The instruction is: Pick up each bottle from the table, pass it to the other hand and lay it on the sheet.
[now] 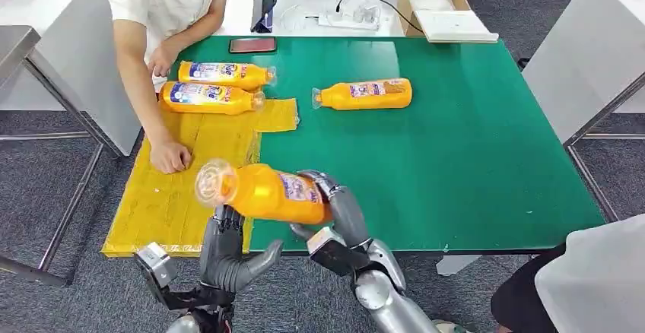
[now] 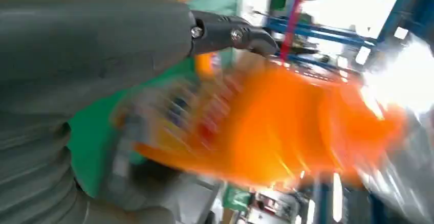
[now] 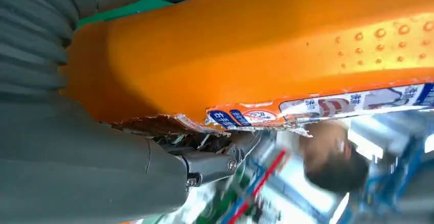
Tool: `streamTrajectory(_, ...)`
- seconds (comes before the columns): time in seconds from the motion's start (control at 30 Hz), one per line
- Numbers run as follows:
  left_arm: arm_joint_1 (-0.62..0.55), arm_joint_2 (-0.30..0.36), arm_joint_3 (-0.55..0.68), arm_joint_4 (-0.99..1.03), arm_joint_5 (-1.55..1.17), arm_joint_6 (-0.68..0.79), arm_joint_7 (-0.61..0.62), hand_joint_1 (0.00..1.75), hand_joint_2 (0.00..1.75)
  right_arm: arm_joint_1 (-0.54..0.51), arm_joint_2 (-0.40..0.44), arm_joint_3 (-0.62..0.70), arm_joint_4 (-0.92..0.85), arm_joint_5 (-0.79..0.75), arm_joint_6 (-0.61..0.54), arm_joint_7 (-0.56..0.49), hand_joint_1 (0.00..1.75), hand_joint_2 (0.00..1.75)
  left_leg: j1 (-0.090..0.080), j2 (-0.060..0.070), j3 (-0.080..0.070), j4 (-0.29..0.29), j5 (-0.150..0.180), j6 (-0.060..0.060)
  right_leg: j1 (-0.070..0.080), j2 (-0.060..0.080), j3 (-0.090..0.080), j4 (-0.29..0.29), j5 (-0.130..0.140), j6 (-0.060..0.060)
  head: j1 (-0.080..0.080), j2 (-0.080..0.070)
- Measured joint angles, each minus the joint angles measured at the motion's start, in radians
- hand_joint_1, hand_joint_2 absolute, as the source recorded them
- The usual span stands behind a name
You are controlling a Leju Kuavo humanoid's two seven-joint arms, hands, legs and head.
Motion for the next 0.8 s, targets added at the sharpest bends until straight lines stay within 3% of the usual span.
streamTrajectory(0.23,0.004,0.002,-0.008,-0.018,-0.051,0.011,0.013,0.00,1.75,-0.022,0.037,0.063,0.082,-0.010,0.012,0.021,1.75,1.75,0.000,0.000,0.000,0.000,0.000,0.000,0.000,0.000,0.000,0.000,0.000,0.000,0.000,0.000)
streamTrajectory(0.57,-0.022,-0.008,0.008,0.033,-0.066,0.173,0.122,0.00,1.75,-0.025,0.054,0.146,0.094,0.046,-0.018,0.031,1.75,1.75,0.000,0.000,0.000,0.000,0.000,0.000,0.000,0.000,-0.001,0.000,0.000,0.000,0.000,0.000)
streamTrajectory(0.8,-0.037,-0.014,0.009,0.081,-0.077,0.221,0.107,0.03,1.75,-0.026,0.055,0.185,0.094,0.064,-0.045,0.042,1.75,1.75,0.000,0.000,-0.001,0.000,0.000,0.000,0.000,0.000,-0.001,0.000,0.000,0.000,0.000,0.000)
